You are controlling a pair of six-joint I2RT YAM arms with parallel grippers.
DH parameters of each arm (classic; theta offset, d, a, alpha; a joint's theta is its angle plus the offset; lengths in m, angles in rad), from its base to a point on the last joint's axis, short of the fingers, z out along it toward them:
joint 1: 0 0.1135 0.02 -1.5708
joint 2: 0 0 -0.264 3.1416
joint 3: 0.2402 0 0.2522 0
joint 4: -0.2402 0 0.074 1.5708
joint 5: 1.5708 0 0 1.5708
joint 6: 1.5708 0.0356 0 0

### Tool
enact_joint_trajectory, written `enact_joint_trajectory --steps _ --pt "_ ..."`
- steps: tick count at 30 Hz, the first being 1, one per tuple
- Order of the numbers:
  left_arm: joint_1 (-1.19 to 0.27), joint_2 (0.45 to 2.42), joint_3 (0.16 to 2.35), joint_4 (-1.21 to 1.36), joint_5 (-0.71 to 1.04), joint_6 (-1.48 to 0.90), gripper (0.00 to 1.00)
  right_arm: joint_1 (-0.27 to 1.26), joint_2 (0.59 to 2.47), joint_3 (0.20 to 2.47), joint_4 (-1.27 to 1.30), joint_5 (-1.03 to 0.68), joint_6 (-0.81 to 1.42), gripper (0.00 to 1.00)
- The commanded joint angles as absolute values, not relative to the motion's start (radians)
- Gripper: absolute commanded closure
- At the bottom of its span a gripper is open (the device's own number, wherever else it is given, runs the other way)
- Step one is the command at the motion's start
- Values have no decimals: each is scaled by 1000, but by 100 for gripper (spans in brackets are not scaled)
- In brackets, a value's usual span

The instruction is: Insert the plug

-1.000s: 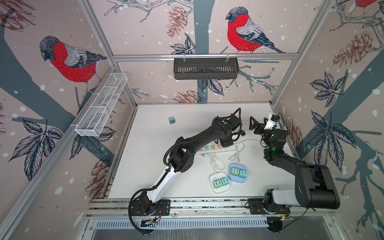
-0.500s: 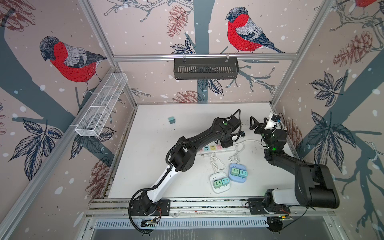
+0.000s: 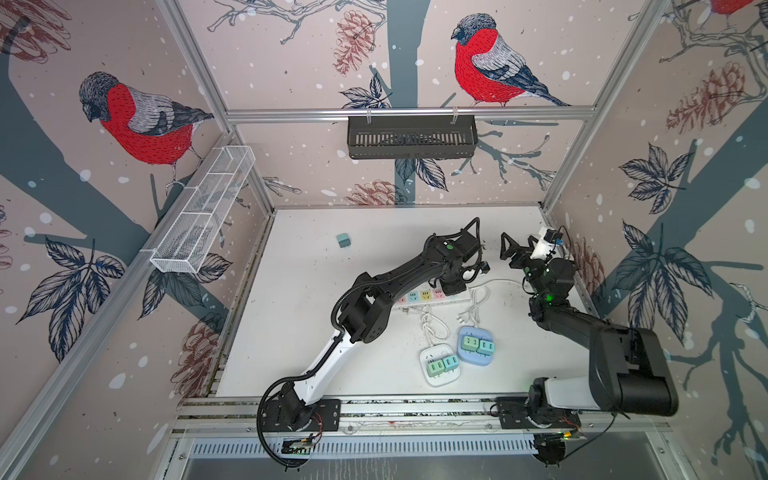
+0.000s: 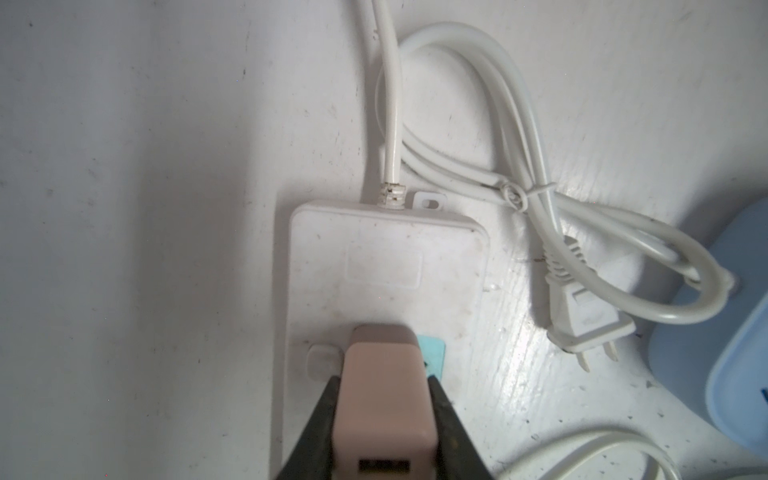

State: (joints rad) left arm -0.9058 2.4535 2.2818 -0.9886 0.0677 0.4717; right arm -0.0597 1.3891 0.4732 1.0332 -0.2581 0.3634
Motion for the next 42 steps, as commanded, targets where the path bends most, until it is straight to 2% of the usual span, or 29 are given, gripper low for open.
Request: enact_joint_trajectory --steps 1,6,10,14,19,23,26,28,31,35,37,39,42 --pt "-906 2421 2278 -996 74 474 2 -64 1391 476 1077 -276 375 0" --pt "-906 2316 2280 -934 66 462 2 -72 1392 481 1068 -264 392 0" --pt "-906 2137 2149 -779 33 405 2 -72 1396 508 1041 -298 402 0" --pt "-905 1862 1823 -466 -63 339 2 -72 1395 576 958 -303 480 0" --pt "-903 1487 1335 -45 -232 258 1 -67 1415 772 576 -146 620 0" --pt "-872 1221 1010 199 -319 199 2 -59 1405 770 585 -148 729 0" --pt "-802 1058 805 290 -386 107 2 -57 1386 810 504 -178 718 0" --pt "-762 948 649 389 -510 17 1 -56 1359 822 465 -163 692 0" --pt "-696 799 390 582 -589 -52 2 -49 1305 784 490 -87 658 0" --pt "-567 616 177 666 -612 -87 1 -48 1261 686 630 -182 591 0" --pt "-497 530 122 664 -670 -211 2 -24 1259 701 622 -231 561 0" --pt "-446 468 97 665 -546 -242 2 51 1262 757 541 -170 506 0" --pt "-443 442 76 666 -532 -259 2 223 1287 861 413 12 406 0"
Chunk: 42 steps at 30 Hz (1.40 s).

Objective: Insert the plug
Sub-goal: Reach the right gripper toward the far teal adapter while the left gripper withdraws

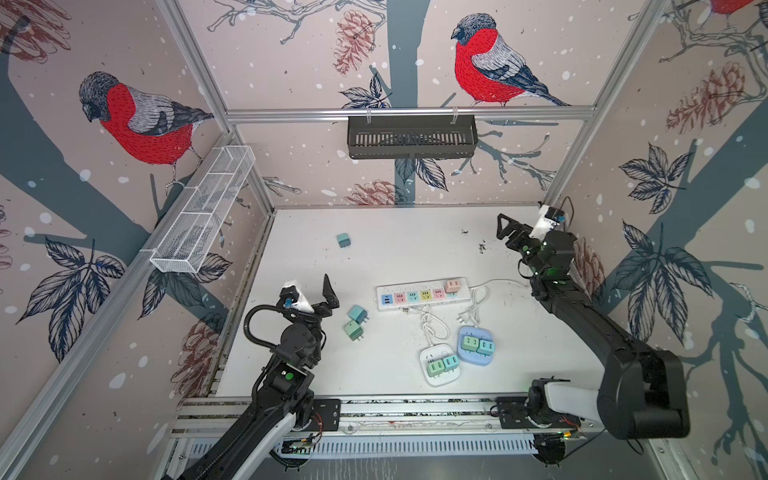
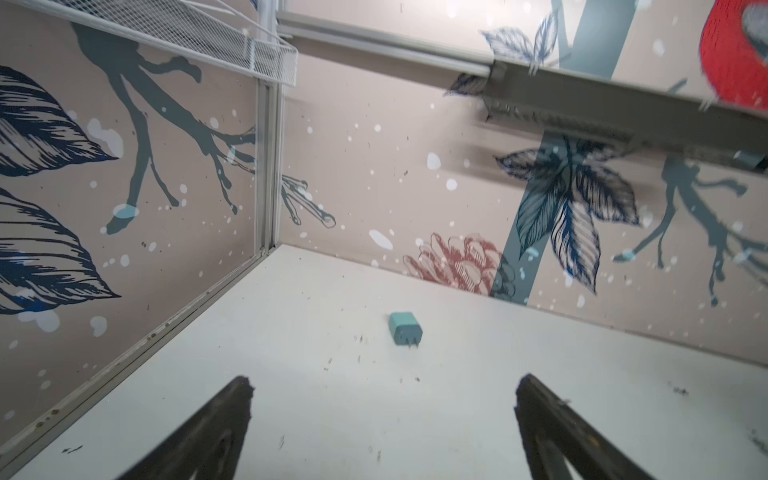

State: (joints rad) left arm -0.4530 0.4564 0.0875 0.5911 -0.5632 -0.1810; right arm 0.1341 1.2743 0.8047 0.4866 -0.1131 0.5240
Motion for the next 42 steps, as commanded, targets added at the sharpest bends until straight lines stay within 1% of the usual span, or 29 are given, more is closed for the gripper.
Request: enact_joint_trajectory --steps 1,7,10,15,20,25,28,32,38,40,42 --pt "-443 443 74 660 -554 -276 2 281 1300 889 394 49 385 0" --pt "-428 500 64 693 -583 -328 2 559 1393 1015 350 225 337 0" --pt "-377 543 99 629 -551 -404 2 650 1448 1082 303 273 358 2" --pt "-307 584 114 589 -489 -490 2 747 1561 1181 259 292 380 4" --pt "-257 608 123 535 -479 -578 2 803 1713 1321 178 295 396 7" --pt "-243 615 130 460 -560 -687 2 851 1914 1490 112 296 387 10" --pt "-223 605 144 382 -604 -767 2 861 2062 1647 40 294 384 12" --pt "-221 585 157 352 -613 -775 2 866 2264 1876 -57 286 372 13" --pt "-220 582 155 364 -606 -771 2 867 2564 2264 -199 223 343 14" --pt "-220 587 164 354 -610 -766 3 866 2622 2340 -200 183 323 12" --pt "-221 593 169 356 -610 -760 3 867 2649 2346 -147 140 306 9"
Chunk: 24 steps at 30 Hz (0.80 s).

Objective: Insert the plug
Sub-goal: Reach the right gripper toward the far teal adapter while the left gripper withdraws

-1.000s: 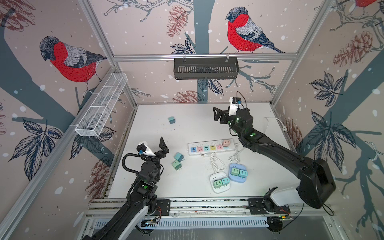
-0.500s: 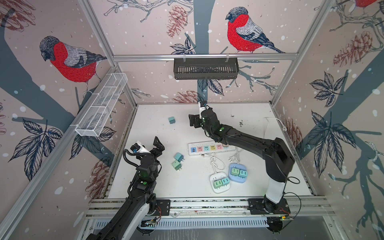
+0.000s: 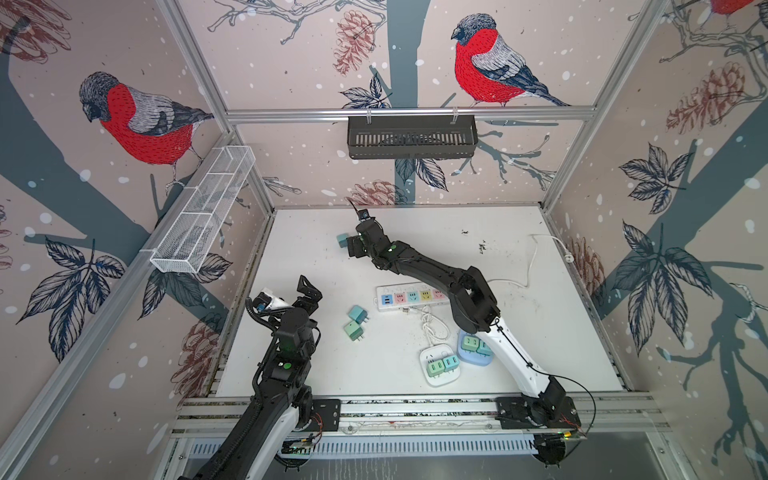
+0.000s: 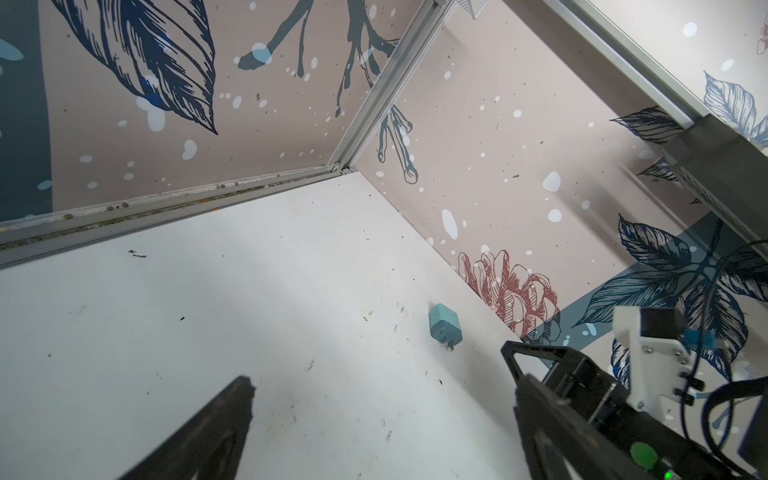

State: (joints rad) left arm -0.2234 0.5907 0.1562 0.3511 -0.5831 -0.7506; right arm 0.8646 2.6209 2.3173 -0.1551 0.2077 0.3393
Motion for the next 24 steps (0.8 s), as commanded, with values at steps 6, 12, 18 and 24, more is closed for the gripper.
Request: enact_joint_trajectory --steps 6,12,18,24 --pt "-220 631 163 425 -583 -696 3 865 2699 2348 -50 78 287 7" --pt "-153 820 228 531 -344 -627 3 862 2683 2345 -49 43 289 11" --pt "-89 1117 414 551 -154 -663 8 851 2514 2137 42 75 277 13" --pt "-57 1479 755 460 28 -683 16 806 2357 1885 174 11 248 18"
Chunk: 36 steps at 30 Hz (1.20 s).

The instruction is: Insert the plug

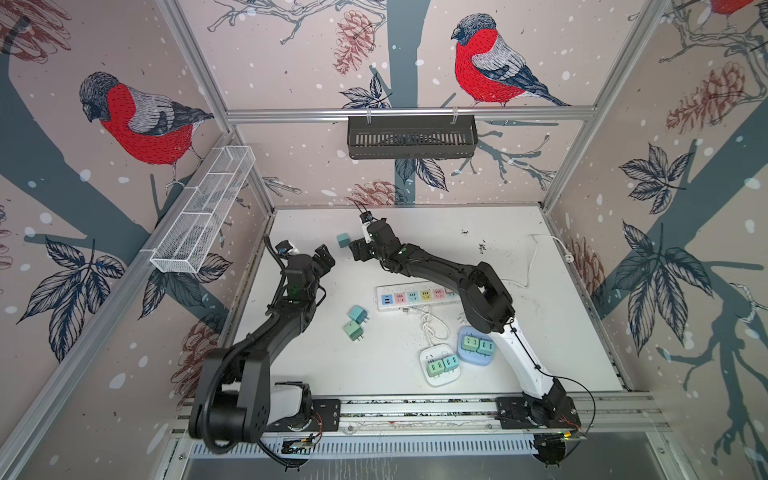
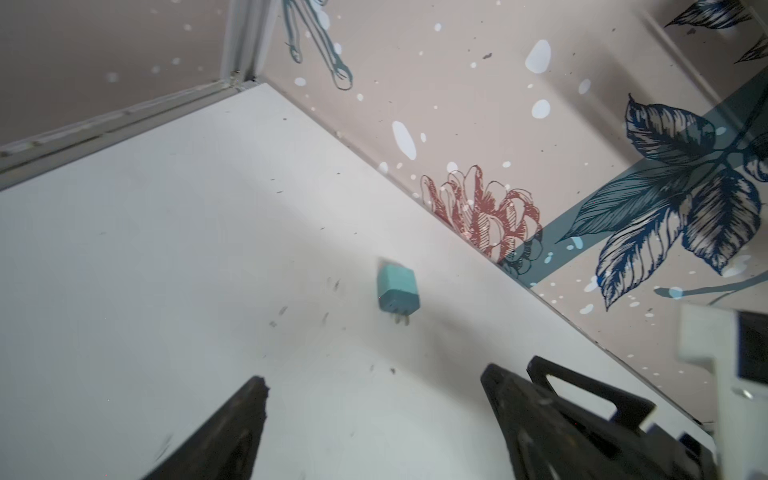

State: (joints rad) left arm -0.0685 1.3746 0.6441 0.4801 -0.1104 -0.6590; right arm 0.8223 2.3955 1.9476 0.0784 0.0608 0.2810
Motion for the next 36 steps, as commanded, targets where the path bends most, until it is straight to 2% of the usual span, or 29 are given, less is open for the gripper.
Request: enact_joint_trajectory --steps 1,9,20,25,36 --pt "-50 1535 813 437 61 -689 19 800 2344 1865 176 -12 233 20" --pt "1 1931 1206 307 240 -725 24 792 2296 1762 262 -93 195 27" --pt "74 2285 1541 227 481 -709 29 782 2281 1660 375 -146 150 29" --pt "74 2369 1620 214 553 -723 30 776 2284 1659 373 -149 150 29" --pt "46 2367 1585 266 672 -701 37 772 2264 1628 387 -153 138 31"
